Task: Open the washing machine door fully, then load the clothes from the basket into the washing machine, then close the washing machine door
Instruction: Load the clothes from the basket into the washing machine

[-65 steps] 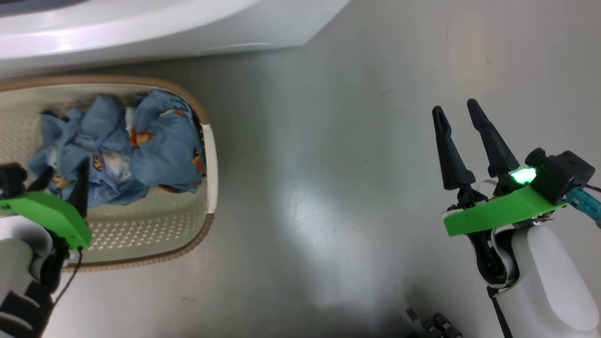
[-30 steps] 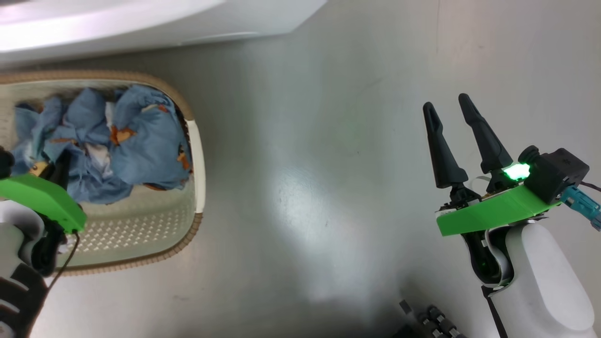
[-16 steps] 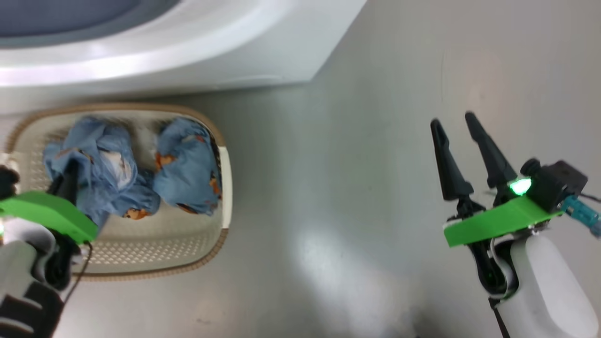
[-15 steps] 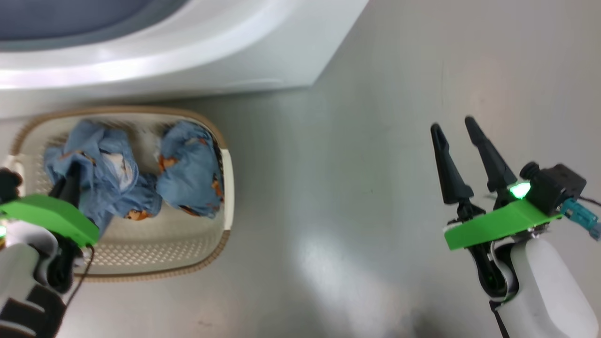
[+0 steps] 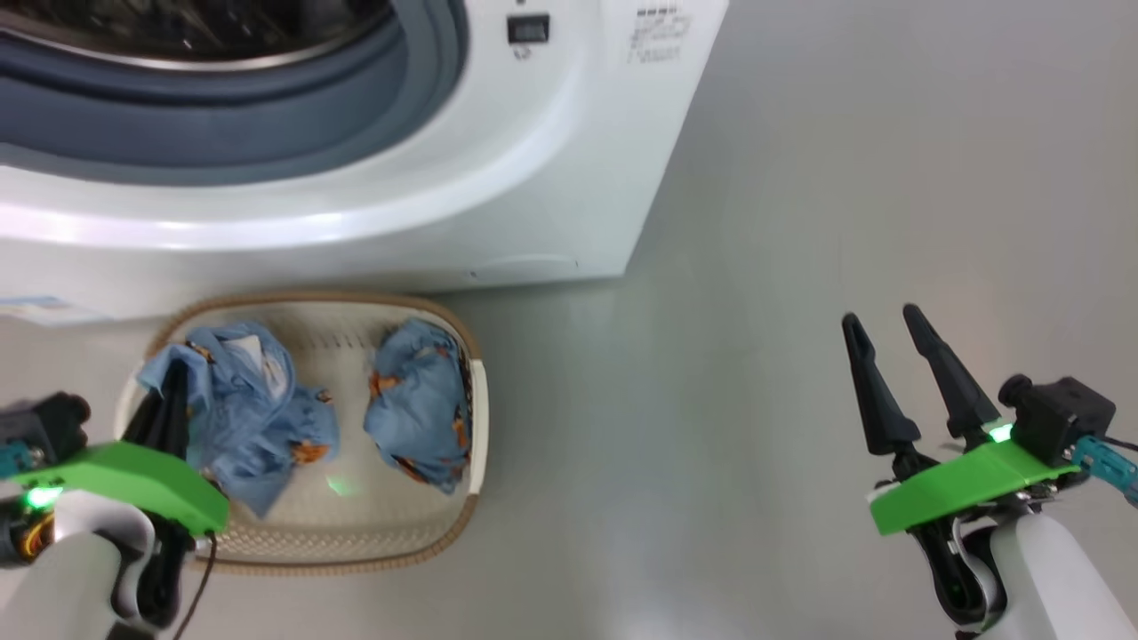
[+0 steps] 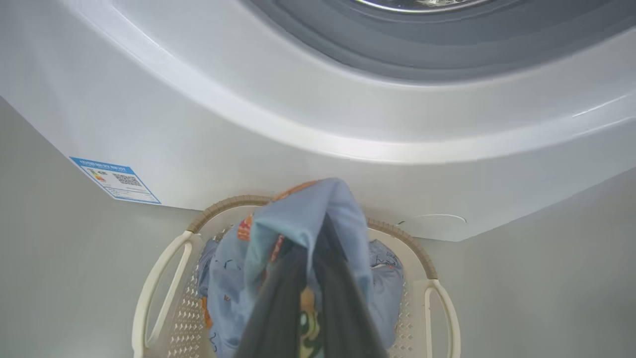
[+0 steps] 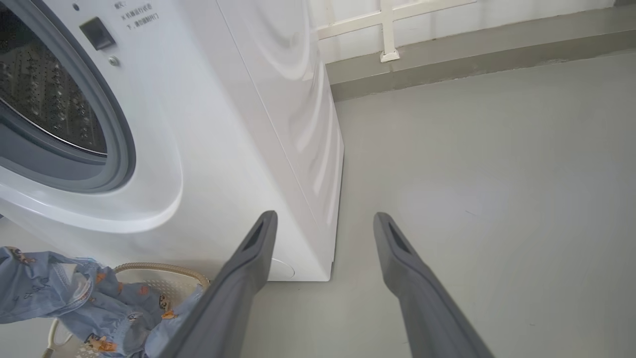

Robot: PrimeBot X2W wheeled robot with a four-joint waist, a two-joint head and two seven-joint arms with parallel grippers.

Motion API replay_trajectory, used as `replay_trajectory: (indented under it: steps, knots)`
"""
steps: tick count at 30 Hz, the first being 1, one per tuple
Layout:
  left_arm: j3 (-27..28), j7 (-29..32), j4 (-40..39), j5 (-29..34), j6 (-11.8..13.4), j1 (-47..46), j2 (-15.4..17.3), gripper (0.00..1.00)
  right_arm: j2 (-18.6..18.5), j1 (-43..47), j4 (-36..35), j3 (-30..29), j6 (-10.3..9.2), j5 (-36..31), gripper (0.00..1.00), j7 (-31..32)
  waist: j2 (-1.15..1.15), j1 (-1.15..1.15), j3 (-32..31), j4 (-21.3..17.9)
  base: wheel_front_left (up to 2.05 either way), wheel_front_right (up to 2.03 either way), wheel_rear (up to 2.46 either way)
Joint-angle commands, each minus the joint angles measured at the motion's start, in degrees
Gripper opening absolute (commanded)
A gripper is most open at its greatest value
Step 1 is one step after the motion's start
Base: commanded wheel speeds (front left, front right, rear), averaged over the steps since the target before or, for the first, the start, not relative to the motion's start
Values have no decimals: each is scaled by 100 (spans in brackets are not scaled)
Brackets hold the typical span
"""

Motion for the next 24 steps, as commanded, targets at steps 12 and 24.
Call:
replay_trajectory:
  steps: [12,24]
  knots:
    - [1206,-52,-1465,1052,-9,1120,-6,0,-209,643,-39,-42,16,118,100,-68,0,0,-1091,153,0,0,0]
    - [2147,-52,-3000,1774,-9,2455,-471,0,-240,1090,-83,-191,16,176,100,-68,0,0,-1507,26,0,0,0]
